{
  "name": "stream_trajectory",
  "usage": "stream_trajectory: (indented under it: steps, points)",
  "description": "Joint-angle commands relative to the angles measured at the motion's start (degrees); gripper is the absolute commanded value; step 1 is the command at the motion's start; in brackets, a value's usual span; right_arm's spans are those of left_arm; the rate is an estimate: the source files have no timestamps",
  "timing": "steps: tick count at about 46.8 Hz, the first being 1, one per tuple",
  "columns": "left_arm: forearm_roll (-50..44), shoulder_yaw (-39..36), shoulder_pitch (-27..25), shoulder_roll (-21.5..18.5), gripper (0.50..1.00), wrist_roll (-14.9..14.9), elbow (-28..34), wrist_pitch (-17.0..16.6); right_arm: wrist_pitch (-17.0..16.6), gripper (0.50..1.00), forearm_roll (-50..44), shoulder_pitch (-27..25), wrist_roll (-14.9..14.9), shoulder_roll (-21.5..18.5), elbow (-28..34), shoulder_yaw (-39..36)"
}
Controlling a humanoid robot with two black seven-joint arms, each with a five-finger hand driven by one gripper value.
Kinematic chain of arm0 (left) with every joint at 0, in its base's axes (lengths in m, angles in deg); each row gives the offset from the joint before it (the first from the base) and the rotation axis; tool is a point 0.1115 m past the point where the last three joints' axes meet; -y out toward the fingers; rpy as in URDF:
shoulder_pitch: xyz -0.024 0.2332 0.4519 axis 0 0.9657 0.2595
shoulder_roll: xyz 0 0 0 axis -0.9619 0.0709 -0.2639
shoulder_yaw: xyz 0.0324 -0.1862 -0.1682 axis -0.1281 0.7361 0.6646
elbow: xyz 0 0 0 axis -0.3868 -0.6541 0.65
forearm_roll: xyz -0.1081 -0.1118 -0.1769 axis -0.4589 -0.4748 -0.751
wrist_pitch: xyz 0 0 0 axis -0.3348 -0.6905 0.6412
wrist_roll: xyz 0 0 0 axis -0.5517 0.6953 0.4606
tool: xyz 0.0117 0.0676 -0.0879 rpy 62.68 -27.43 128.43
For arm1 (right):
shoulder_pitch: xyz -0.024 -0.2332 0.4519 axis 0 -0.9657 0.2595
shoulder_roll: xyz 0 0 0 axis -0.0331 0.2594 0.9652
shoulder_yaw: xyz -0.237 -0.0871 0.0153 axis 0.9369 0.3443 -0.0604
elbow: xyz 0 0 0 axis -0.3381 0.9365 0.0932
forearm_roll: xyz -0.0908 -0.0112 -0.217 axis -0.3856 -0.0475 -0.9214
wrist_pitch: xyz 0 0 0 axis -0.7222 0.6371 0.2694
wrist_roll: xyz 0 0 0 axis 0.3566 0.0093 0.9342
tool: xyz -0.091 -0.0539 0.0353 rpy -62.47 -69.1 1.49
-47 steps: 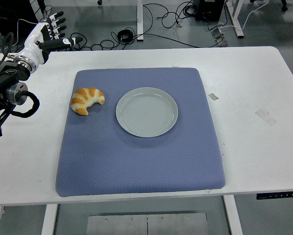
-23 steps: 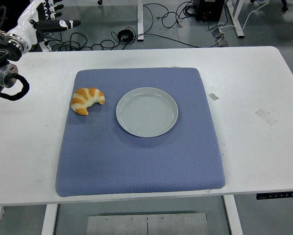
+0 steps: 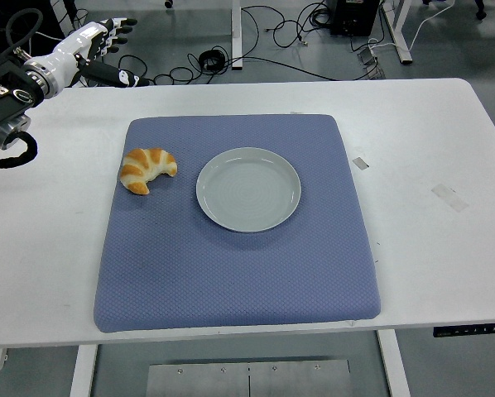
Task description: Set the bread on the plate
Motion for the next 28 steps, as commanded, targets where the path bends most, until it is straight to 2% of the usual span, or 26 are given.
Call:
stream_trajectory:
  steps: [1,9,12,15,19,23,28]
  points:
    - [0.59,-0.40,-0.07,-0.08,0.969,0.07,0.06,0.04,0.00,1.000,-0.01,-0.01,0.00,0.00,0.00,0.00]
    - [5.60,-0.40,-0.60,0.18,0.968,0.60,0.06,0.48,0.00,1.000,-0.01,-0.01,0.00,0.00,0.00,0.00]
    - [6.83,-0.40,-0.95,0.18,0.965,0.86,0.06,2.14,0.00,1.000,-0.01,-0.01,0.00,0.00,0.00,0.00]
    - [7.01,-0.40,-1.39,0.01,0.957,1.82,0.06,4.86,0.00,1.000,-0.01,-0.01,0.00,0.00,0.00,0.00]
    - [7.01,-0.40,-1.74,-0.08,0.949,4.55,0.06,7.86,0.00,1.000,-0.01,-0.01,0.00,0.00,0.00,0.00]
    - [7.10,-0.49,-2.00,0.01,0.948,6.84,0.06,8.65,0.00,1.000,0.07,-0.01,0.00,0.00,0.00,0.00]
    - [7.19,-1.72,-2.35,-0.08,0.948,7.10,0.06,8.74,0.00,1.000,-0.01,-0.01,0.00,0.00,0.00,0.00]
